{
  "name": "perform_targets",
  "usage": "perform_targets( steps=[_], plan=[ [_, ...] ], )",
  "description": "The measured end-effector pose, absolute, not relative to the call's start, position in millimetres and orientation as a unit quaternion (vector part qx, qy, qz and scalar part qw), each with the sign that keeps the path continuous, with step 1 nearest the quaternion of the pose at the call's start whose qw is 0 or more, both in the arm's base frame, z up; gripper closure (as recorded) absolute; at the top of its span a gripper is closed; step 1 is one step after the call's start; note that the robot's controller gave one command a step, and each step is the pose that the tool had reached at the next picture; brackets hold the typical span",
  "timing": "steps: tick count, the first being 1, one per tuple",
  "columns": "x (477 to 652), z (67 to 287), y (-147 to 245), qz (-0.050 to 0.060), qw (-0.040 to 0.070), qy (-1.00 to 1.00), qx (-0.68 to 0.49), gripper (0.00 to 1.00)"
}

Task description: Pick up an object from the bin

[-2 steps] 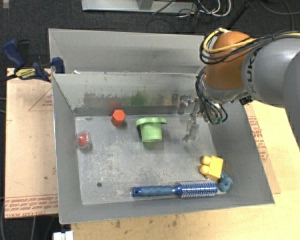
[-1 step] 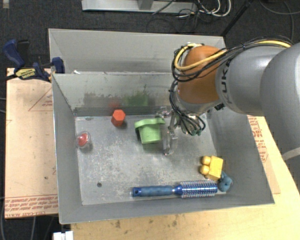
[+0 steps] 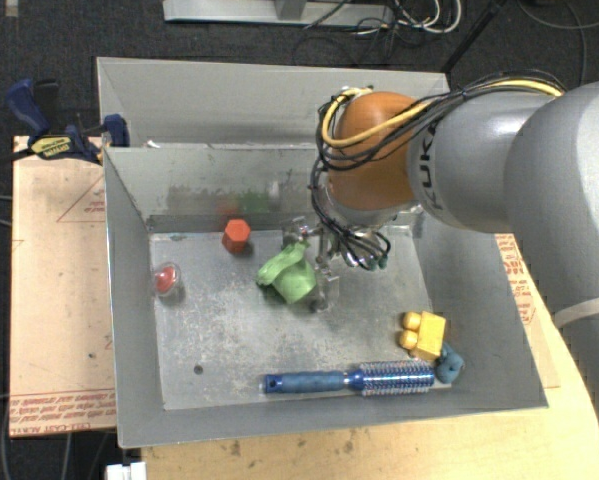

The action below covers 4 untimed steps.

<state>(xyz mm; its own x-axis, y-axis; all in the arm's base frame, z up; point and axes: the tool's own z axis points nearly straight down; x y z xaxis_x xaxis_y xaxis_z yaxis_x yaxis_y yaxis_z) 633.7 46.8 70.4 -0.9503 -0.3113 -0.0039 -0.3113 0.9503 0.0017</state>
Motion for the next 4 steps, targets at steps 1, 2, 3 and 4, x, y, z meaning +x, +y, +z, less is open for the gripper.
perform_targets(
  steps=[1, 2, 3, 4],
  plan=[
    [634.1, 71, 46, 0.001, 0.002, 0.988, -0.157, 1.0],
    [627.0, 207, 34, 0.0, 0.006, 0.986, -0.165, 1.0],
    [625.3, 202, 35, 0.001, 0.002, 0.986, -0.165, 0.0],
    [620.0, 122, 50, 0.001, -0.002, 0.973, -0.232, 0.0]
  ],
)
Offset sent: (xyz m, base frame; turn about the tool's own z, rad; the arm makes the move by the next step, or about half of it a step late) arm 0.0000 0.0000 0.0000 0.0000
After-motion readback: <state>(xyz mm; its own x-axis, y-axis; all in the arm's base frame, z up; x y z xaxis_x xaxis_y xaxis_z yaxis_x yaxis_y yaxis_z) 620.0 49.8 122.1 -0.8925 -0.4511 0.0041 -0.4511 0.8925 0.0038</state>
